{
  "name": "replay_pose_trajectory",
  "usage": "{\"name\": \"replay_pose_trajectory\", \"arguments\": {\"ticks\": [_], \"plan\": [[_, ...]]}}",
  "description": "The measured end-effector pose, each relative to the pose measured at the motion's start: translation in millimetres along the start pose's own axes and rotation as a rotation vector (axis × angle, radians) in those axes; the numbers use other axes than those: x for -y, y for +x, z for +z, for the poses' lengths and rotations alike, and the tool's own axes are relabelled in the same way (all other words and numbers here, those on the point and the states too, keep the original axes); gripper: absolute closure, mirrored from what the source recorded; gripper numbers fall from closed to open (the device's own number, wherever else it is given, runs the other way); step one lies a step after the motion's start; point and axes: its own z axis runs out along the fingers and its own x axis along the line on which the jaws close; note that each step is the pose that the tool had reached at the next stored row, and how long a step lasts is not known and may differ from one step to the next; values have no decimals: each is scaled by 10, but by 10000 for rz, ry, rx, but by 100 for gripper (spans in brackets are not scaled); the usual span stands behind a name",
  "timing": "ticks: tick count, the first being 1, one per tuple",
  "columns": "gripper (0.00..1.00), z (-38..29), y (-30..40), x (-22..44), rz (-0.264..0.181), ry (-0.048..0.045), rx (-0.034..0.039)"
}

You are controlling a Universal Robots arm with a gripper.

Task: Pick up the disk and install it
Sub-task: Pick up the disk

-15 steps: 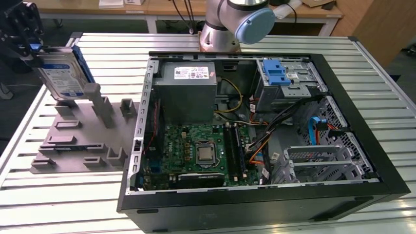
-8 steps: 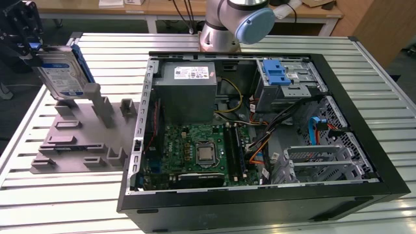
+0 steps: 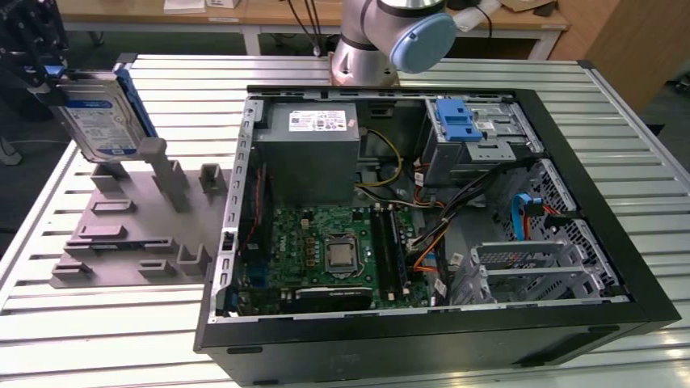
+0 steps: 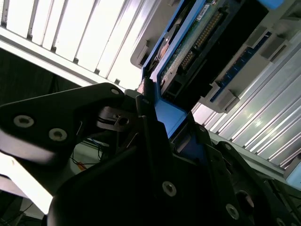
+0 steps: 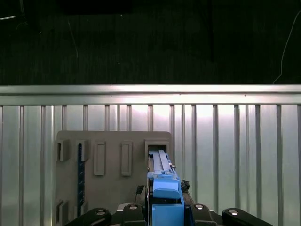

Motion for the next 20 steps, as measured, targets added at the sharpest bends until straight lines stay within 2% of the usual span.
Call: {"name": "replay_pose_trajectory", "arguments": {"ticks": [8,16,18,20], "plan": [[64,-46,0,-1,0,0,1],[64,-64,-1,-1,0,0,1],[64,-98,-1,-1,0,-1,0],[64,-101,-1,-1,0,1,1]]}}
